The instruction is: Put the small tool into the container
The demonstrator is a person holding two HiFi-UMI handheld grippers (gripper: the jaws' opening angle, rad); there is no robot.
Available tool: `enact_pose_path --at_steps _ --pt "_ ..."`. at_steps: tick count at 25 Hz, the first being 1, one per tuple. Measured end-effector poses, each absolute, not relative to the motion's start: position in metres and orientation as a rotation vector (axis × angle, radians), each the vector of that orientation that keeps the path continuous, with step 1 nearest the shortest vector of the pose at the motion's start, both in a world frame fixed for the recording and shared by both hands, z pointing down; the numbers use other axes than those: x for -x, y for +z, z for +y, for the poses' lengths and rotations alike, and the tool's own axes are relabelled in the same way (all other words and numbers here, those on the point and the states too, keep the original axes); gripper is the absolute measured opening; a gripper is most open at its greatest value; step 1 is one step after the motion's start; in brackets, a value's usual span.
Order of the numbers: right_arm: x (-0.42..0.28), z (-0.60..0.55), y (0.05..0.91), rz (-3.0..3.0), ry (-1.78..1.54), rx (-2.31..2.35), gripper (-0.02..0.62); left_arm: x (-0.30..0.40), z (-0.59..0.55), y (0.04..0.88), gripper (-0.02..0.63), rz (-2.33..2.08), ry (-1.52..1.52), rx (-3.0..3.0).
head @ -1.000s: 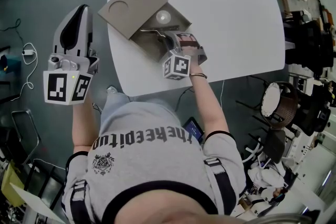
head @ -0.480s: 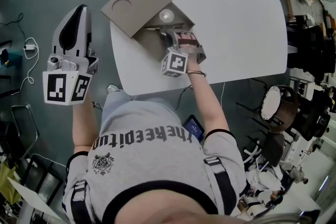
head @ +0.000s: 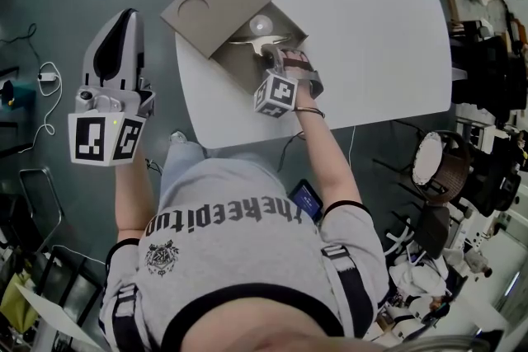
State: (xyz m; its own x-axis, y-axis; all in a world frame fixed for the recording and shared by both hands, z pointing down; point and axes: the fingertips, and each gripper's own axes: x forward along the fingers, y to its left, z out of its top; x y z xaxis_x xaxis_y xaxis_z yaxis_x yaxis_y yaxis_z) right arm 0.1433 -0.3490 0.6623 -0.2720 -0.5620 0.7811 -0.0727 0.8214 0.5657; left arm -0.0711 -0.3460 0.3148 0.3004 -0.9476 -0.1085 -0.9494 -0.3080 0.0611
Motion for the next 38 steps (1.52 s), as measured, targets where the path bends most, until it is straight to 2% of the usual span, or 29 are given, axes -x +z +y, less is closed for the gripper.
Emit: enact_pose_path --at_steps 8,10,13,19,38 --pt "-0.13 -0.339 0.638 -1.925 -0.257 -0.633 0.118 0.083 -0.337 0.306 0.012 1.758 0.221 2.564" --pt "-0.131 -0.336 0.628 -1.959 -0.167 -0.712 0.099 0.084 -0.334 0.302 0.012 1.732 0.233 2.578" --pt "-0.135 -0.332 0.611 -2.008 -0.013 -0.888 0.006 0.087 -0.328 0.297 0.012 1.694 0.25 2.599" --pt "-0.134 -0.319 0.574 -2.127 0.255 -1.194 0.003 0.096 -0.314 0.29 0.012 1.617 0.262 2.642" --pt "-0.125 -0.248 0.448 -2.203 0.228 -1.708 0.003 0.088 -0.273 0.269 0.012 1.358 0.319 2.771"
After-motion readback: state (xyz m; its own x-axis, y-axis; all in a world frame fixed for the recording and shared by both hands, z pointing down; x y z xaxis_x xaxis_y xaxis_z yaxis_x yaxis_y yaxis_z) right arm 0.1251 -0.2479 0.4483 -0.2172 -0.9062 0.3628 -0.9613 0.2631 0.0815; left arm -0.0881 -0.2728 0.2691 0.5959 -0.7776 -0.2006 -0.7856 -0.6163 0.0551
